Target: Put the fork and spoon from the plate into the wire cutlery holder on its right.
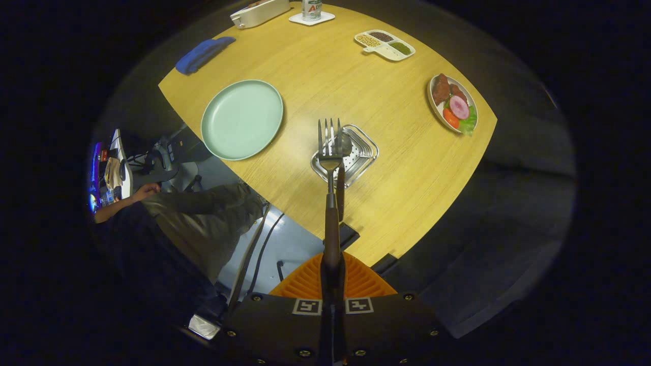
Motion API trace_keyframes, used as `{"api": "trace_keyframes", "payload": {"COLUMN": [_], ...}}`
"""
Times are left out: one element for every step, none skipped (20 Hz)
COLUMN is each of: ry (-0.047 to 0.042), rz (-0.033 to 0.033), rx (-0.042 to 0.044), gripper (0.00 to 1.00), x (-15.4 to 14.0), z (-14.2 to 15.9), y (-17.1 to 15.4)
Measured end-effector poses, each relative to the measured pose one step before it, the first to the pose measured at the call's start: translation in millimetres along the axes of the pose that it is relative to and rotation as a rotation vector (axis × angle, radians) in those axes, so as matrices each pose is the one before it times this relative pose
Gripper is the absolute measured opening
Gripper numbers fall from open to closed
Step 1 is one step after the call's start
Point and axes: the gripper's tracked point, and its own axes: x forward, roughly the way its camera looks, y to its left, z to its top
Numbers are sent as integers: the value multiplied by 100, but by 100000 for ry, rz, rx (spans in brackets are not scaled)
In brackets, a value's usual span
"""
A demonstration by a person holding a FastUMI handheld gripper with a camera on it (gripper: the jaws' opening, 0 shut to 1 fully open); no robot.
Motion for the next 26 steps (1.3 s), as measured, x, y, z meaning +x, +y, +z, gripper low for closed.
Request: {"api": "trace_keyframes", "payload": {"ry": [2355, 2366, 2440, 2655, 3002, 2752, 2651, 2700, 2459, 2611, 2911, 3224, 2582, 1688, 2322, 2515, 2799, 2449, 1537, 1125, 984, 707, 504, 522, -415, -1308], "rz": [655, 593, 109, -53, -38, -265, -562, -987, -1003, -608, -386, -352, -292, -27, -534, -348, -109, -663, -204, 267, 288, 61, 165, 830, 485, -507], "rx": [468, -328, -393, -587, -1707, -1976, -1657, -1920, -2197, -2037, -1516, -1622, -702, -439, -1094, -1054, -655, -511, -1029, -350, 172, -106, -66, 526, 594, 280], "gripper": [2, 3, 2, 2, 2, 2, 2, 3, 2, 2, 2, 2, 2, 2, 2, 2, 2, 2, 2, 2, 2, 2, 2, 2, 5, 8], "x": [388, 345, 363, 49, 506, 282, 155, 95, 151, 588, -44, -113, -131, 15, 18, -98, -130, -15, 112, 74, 199, -143, -92, -144, -119, 78], "z": [-454, -211, -114, -100, -192, 158, 234, 288, 381, 651, 456, 525, 590, 768, 762, 617, 586, 557, 399, 470, 337, 332, 311, 352, 382, 241], "y": [-381, -275, -351, -70, -296, -283, -310, -357, -316, -282, -234, -331, -341, -98, -264, -273, -114, -188, -300, -206, 37, -31, -144, 55, -71, -278]}}
